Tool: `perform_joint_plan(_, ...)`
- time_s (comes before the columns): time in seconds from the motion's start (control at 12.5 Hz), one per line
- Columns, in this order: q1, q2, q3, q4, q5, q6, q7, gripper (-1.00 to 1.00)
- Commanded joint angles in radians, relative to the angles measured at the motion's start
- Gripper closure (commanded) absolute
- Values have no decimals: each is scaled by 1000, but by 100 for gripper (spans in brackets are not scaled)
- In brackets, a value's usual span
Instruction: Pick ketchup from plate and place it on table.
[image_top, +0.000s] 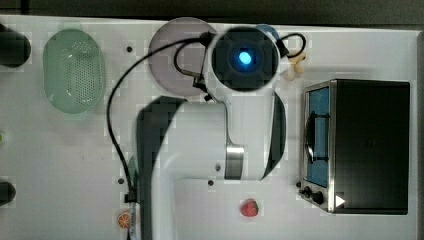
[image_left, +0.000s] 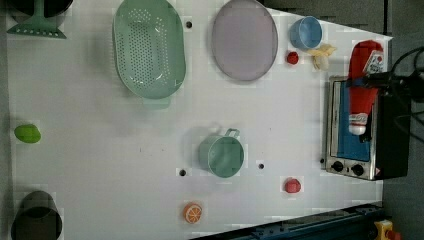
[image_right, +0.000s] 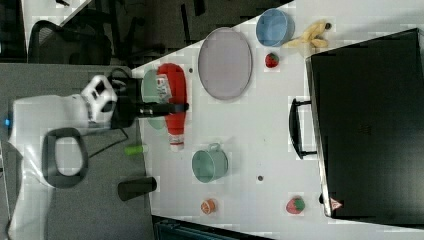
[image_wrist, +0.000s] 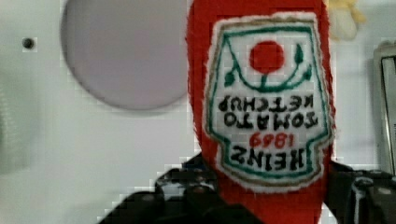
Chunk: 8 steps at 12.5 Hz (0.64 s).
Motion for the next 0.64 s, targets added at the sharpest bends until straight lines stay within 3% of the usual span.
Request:
perform_joint_plan(0.08, -40, 39, -12, -207, 24, 113, -15, -25)
perform_joint_plan(0.4, -37, 73, -14, -387, 74, 394, -15, -25)
perform_joint_plan(0.64, -33, 160, -7, -445, 74, 563, -12, -25)
